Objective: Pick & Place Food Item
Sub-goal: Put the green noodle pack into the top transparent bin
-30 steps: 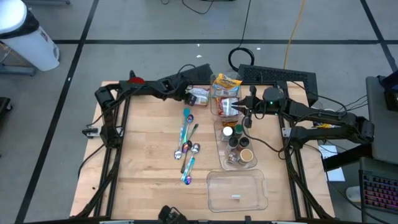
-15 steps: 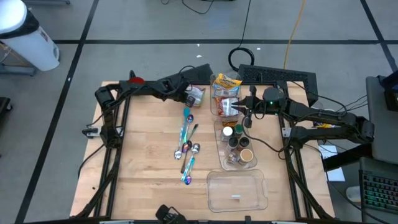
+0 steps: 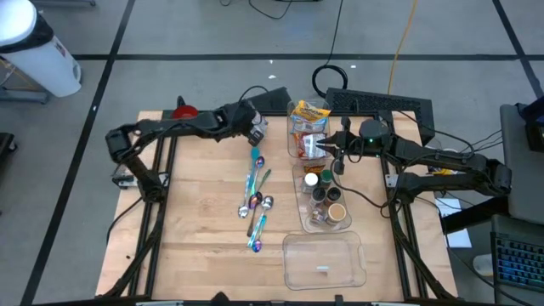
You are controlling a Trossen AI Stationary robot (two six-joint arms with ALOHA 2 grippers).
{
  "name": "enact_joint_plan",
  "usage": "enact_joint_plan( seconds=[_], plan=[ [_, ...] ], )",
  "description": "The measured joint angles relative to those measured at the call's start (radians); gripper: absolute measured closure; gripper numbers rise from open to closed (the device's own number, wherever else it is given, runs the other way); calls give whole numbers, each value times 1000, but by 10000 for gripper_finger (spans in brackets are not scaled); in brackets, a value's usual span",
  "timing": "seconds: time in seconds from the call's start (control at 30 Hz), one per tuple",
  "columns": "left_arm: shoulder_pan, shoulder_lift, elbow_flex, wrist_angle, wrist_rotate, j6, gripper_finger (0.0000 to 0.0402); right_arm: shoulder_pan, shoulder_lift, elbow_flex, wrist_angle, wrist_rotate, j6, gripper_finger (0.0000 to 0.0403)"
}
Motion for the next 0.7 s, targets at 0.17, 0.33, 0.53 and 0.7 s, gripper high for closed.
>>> enact_joint_plan(
  seconds=[0.17, 0.33, 0.53, 0.7],
  plan=[
    [-119, -118, 0, 10, -87, 41, 400, 0, 0, 0, 15, 0, 3, 358],
    [-268, -198, 0, 9, -171, 114, 400, 1, 0, 0, 58, 0, 27, 358],
    [-473, -209, 0, 51, -270, 287, 400, 4, 4, -4, 111, -44, 127, 344],
    [-587, -209, 0, 111, -296, 365, 401, 7, 34, -70, 345, -262, 267, 291]
  ],
)
